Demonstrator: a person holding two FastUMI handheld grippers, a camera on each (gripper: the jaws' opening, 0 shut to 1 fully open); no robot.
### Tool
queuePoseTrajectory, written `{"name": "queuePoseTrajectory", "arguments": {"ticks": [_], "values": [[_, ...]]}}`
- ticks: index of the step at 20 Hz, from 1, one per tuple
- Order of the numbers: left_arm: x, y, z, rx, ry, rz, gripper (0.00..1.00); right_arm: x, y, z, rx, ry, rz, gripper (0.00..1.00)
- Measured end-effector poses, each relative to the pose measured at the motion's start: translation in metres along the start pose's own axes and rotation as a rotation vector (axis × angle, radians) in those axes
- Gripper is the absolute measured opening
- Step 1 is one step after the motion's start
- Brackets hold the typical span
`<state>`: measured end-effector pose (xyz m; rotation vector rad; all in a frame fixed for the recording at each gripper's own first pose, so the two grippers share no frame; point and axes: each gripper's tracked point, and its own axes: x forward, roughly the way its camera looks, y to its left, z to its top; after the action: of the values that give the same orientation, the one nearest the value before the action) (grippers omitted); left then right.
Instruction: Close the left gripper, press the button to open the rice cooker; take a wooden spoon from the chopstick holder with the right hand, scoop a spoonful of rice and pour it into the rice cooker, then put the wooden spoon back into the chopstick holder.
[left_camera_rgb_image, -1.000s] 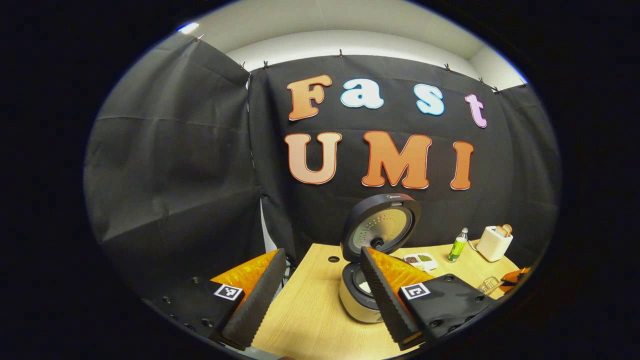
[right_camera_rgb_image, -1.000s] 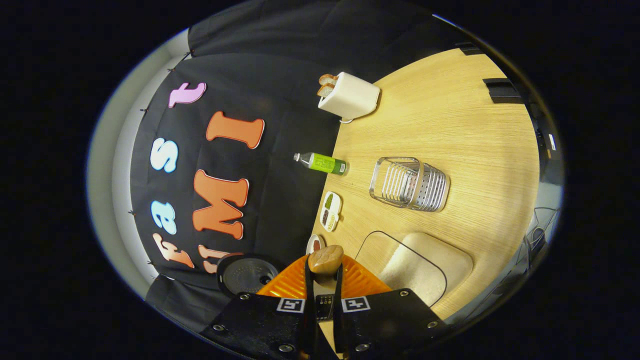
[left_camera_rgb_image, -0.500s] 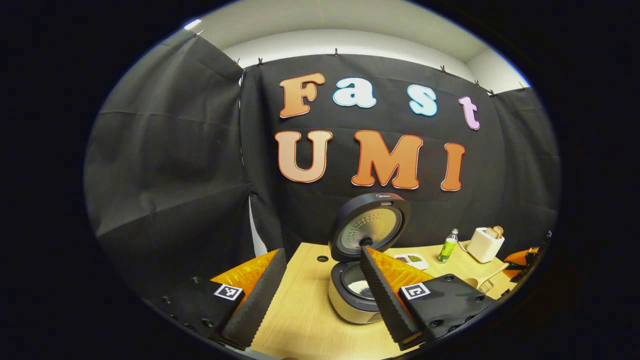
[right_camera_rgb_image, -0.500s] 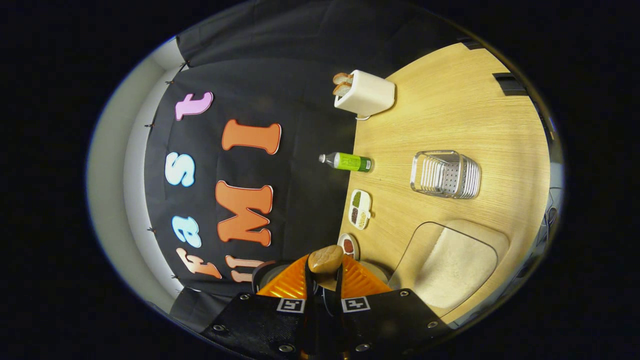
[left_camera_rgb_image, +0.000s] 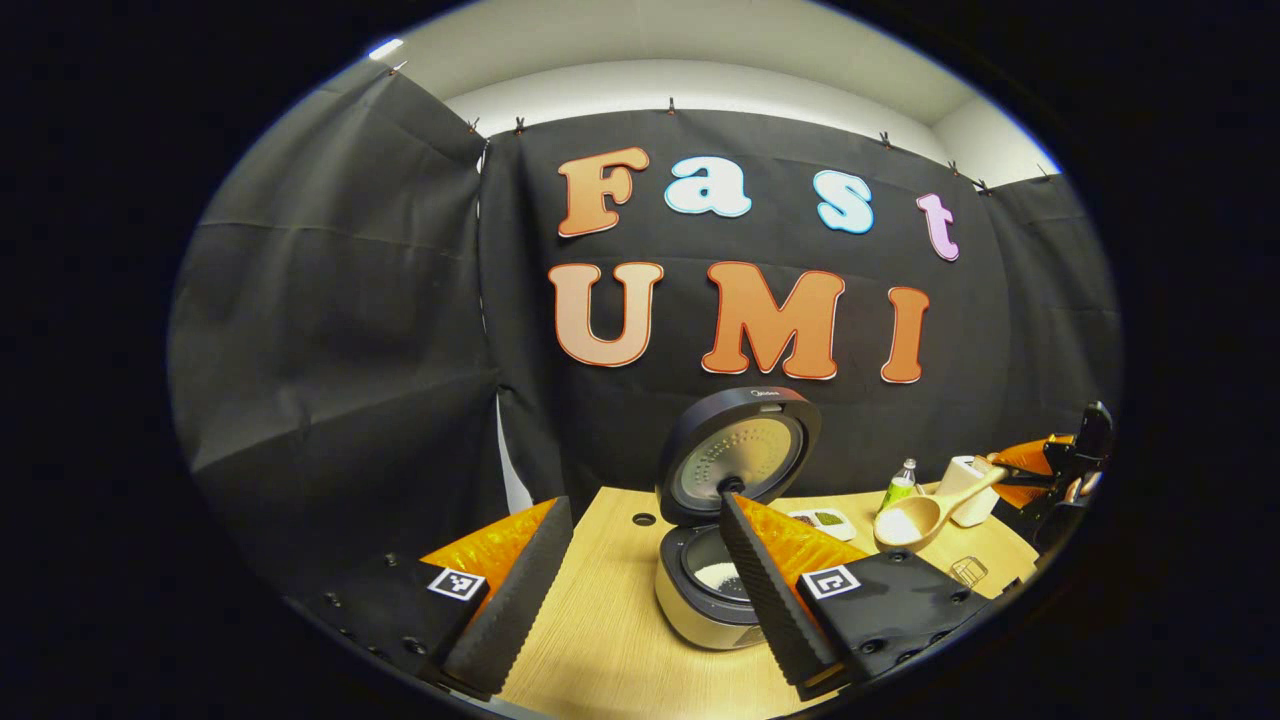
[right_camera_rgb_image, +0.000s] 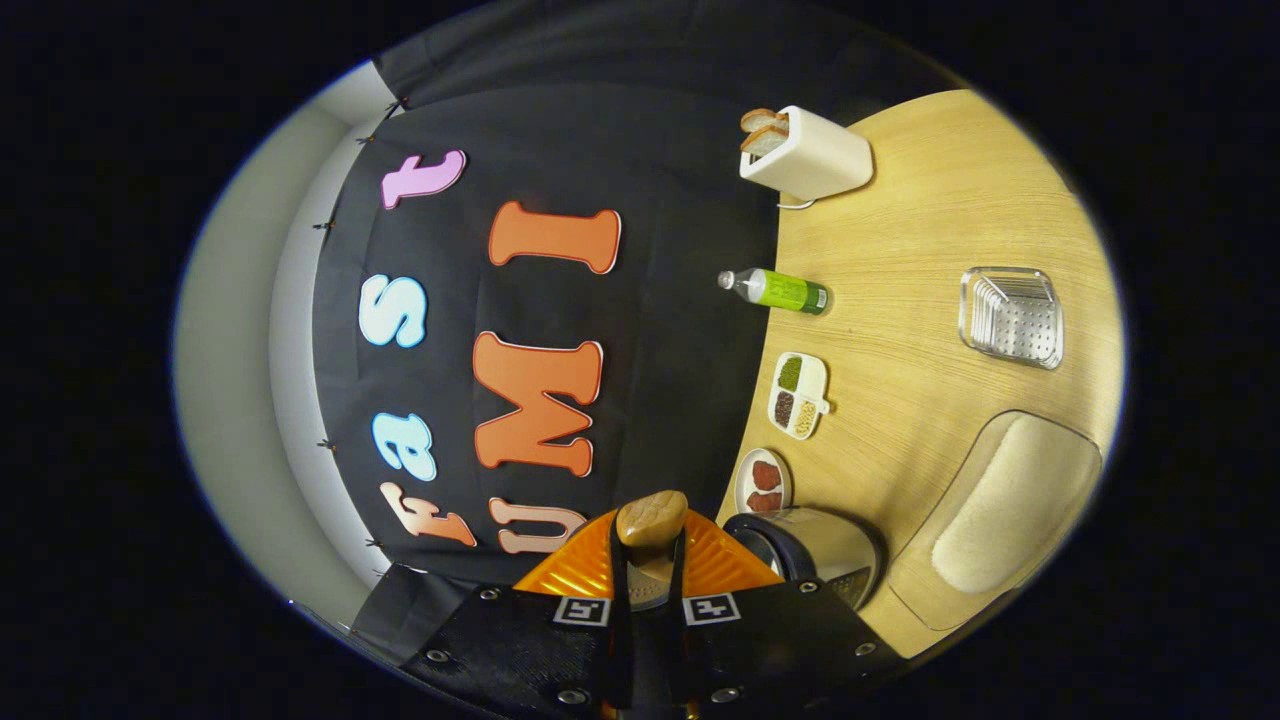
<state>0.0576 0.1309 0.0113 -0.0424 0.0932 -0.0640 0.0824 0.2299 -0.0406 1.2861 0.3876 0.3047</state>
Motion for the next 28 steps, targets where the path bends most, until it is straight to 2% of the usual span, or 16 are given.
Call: {"name": "queuePoseTrajectory", "arguments": {"ticks": [4, 6, 13, 16, 19, 24, 28], "values": [[0.004, 0.009, -0.001, 0.001, 0.001, 0.020, 0.99, 0.032, 0.017, -0.015, -0.033, 0.014, 0.010, 0.12], [0.008, 0.014, -0.002, -0.004, 0.004, 0.028, 0.97, 0.051, 0.019, -0.029, -0.063, 0.028, 0.007, 0.12], [0.012, 0.033, -0.001, -0.013, -0.002, 0.056, 0.97, 0.106, -0.004, -0.075, -0.238, 0.078, -0.063, 0.12], [0.018, 0.042, -0.007, -0.010, 0.013, 0.072, 0.97, 0.117, -0.015, -0.088, -0.291, 0.090, -0.090, 0.12], [0.019, 0.048, -0.012, -0.003, 0.025, 0.084, 0.97, 0.123, -0.012, -0.094, -0.374, 0.086, -0.077, 0.12], [0.021, 0.042, -0.008, 0.015, 0.007, 0.073, 0.97, 0.125, -0.001, -0.097, -0.588, 0.067, -0.046, 0.12], [0.022, 0.038, -0.010, 0.007, 0.013, 0.067, 0.97, 0.126, 0.002, -0.109, -0.680, 0.084, -0.036, 0.12]]}}
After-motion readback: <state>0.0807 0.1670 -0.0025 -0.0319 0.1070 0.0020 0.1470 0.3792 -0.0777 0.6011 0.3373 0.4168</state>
